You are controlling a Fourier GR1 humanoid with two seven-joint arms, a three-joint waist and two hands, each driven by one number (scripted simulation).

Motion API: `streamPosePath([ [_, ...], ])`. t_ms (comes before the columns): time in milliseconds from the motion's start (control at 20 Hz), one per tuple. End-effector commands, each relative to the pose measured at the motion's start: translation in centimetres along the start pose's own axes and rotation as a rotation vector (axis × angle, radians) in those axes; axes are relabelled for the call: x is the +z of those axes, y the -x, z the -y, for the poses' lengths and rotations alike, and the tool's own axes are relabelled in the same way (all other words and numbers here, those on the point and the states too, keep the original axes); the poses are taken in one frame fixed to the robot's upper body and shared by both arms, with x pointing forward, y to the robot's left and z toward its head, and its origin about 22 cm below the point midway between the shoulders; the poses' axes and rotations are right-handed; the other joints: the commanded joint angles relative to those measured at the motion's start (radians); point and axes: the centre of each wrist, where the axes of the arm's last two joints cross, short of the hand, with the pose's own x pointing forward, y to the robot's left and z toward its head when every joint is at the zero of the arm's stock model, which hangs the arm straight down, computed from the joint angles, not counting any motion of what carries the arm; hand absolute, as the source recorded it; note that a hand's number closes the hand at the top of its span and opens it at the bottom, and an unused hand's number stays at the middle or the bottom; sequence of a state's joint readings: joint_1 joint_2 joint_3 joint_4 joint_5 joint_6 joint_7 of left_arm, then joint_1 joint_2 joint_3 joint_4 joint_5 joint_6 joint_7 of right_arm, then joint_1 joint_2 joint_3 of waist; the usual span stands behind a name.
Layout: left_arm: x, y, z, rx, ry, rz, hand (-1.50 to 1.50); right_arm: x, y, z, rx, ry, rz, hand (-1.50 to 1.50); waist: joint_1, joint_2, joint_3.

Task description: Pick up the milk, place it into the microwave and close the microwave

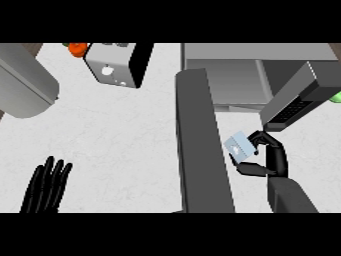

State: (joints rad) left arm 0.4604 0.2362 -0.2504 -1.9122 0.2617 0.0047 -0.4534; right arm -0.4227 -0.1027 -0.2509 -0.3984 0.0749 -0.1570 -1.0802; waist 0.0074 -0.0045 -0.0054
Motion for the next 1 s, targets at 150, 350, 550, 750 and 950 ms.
streamPosePath([
  [150,0.5,-0.5,-2.8,0.01,-0.018,-0.006,-1.5,-0.8,-2.3,-4.4,-0.094,-0.017,0.092,1.5,-0.011,-0.002,0.004],
  [350,0.4,-0.2,-1.5,-0.008,-0.005,-0.009,-1.5,-3.6,-3.5,-3.8,0.008,0.014,0.109,1.5,-0.002,0.004,0.005],
  [550,0.8,-0.4,-2.8,0.009,-0.011,0.007,-1.5,-4.2,-4.6,-5.3,0.055,0.049,0.106,1.5,-0.002,0.004,0.005],
  [750,0.7,-0.1,-2.6,0.003,-0.021,-0.006,-1.5,-6.4,-6.2,-6.1,0.074,0.077,0.076,1.5,-0.001,0.003,0.005],
  [950,0.6,0.4,-4.0,0.001,-0.025,-0.018,-1.5,-8.5,-6.4,-4.4,0.126,0.047,0.058,1.5,0.002,0.005,0.006],
])
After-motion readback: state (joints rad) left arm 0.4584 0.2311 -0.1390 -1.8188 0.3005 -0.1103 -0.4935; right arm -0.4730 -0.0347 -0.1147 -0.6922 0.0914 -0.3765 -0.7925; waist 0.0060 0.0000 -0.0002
